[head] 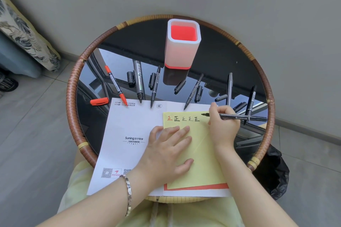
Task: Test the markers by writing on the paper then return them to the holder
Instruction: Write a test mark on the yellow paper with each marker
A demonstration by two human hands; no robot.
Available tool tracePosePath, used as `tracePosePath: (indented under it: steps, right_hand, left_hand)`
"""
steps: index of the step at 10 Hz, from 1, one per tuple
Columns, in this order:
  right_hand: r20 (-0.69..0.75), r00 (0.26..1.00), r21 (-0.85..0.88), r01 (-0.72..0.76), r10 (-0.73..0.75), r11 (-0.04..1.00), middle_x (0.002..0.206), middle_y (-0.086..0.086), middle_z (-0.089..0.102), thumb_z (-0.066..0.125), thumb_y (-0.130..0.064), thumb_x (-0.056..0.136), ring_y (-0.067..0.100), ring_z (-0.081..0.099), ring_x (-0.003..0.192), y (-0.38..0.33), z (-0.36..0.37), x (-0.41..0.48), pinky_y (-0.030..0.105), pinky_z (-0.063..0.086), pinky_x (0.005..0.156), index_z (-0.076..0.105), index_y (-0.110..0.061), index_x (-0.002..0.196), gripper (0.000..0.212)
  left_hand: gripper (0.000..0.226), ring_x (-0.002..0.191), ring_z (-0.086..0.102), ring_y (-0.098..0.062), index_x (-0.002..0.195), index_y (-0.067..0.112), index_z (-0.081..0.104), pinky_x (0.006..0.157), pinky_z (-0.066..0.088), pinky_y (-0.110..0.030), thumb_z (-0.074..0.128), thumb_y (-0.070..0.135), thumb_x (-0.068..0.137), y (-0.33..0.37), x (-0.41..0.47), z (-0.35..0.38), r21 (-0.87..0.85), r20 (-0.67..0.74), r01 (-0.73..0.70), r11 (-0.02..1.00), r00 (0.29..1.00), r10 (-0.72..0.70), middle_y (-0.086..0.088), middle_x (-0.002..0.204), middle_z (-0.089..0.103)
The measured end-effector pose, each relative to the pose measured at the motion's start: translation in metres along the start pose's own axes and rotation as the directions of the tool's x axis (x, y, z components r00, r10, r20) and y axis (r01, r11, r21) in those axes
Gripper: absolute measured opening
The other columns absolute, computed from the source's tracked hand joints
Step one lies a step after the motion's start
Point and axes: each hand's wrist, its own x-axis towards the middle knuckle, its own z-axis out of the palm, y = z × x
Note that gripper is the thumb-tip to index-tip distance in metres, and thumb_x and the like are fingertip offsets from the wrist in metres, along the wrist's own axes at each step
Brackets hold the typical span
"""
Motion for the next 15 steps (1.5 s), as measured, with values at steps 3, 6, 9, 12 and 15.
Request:
tracePosePath:
  steps: [3, 6, 9, 12, 15]
  right_hand:
    - [0.287, 0.939, -0.061, -0.179, 0.189, 0.982, 0.069, -0.002, 0.057, 0.055, -0.023, 0.091, 0.004, 0.052, 0.062, -0.035, -0.037, 0.022, 0.017, 0.044, 0.065, 0.06, -0.013, 0.096, 0.012]
    - [0.4, 0.888, -0.55, 0.034, 0.227, 0.835, 0.062, 0.005, 0.054, 0.053, -0.036, 0.09, 0.014, 0.046, 0.052, -0.061, -0.028, 0.066, 0.023, 0.037, 0.052, 0.062, -0.004, 0.077, 0.035]
    - [0.383, 0.92, -0.693, 0.227, 0.083, 0.684, 0.053, 0.004, 0.035, 0.057, -0.036, 0.088, 0.022, 0.03, 0.047, -0.039, 0.014, 0.07, 0.029, 0.028, 0.048, 0.037, -0.008, 0.065, 0.042]
    - [0.155, 0.979, -0.759, 0.034, 0.13, 0.65, 0.108, 0.019, 0.062, 0.056, -0.019, 0.091, 0.027, 0.057, 0.085, -0.033, -0.023, 0.09, 0.034, 0.044, 0.066, 0.049, -0.001, 0.112, 0.029]
    - [0.231, 0.968, -0.555, 0.05, 0.097, 0.83, 0.058, 0.005, 0.046, 0.052, -0.015, 0.09, 0.013, 0.045, 0.049, -0.053, -0.037, 0.08, 0.009, 0.037, 0.04, 0.055, -0.002, 0.07, 0.023]
  left_hand:
    - [0.046, 0.108, 0.048, -0.018, 0.097, 0.019, 0.069, 0.094, 0.03, -0.042, 0.05, 0.051, 0.071, 0.003, 0.001, -0.002, 0.081, 0.022, -0.031, 0.996, 0.999, 0.029, 0.002, 0.12, 0.065]
    - [0.037, 0.11, 0.046, -0.021, 0.085, 0.01, 0.067, 0.094, 0.037, -0.031, 0.052, 0.041, 0.073, 0.004, 0.01, 0.002, 0.037, 0.039, -0.128, 0.991, 0.991, 0.126, -0.004, 0.119, 0.065]
    - [0.039, 0.107, 0.047, -0.02, 0.109, 0.022, 0.059, 0.094, 0.035, -0.03, 0.053, 0.042, 0.076, 0.002, 0.009, 0.003, -0.025, 0.046, -0.137, 0.99, 0.989, 0.138, -0.004, 0.117, 0.065]
    - [0.04, 0.107, 0.046, -0.02, 0.106, 0.021, 0.07, 0.095, 0.034, -0.029, 0.052, 0.042, 0.077, 0.001, 0.01, 0.002, -0.03, 0.062, -0.137, 0.99, 0.988, 0.138, -0.004, 0.115, 0.066]
    - [0.039, 0.107, 0.046, -0.019, 0.105, 0.021, 0.07, 0.093, 0.034, -0.029, 0.052, 0.041, 0.077, 0.003, 0.01, -0.001, -0.039, 0.07, -0.126, 0.991, 0.989, 0.128, -0.004, 0.115, 0.066]
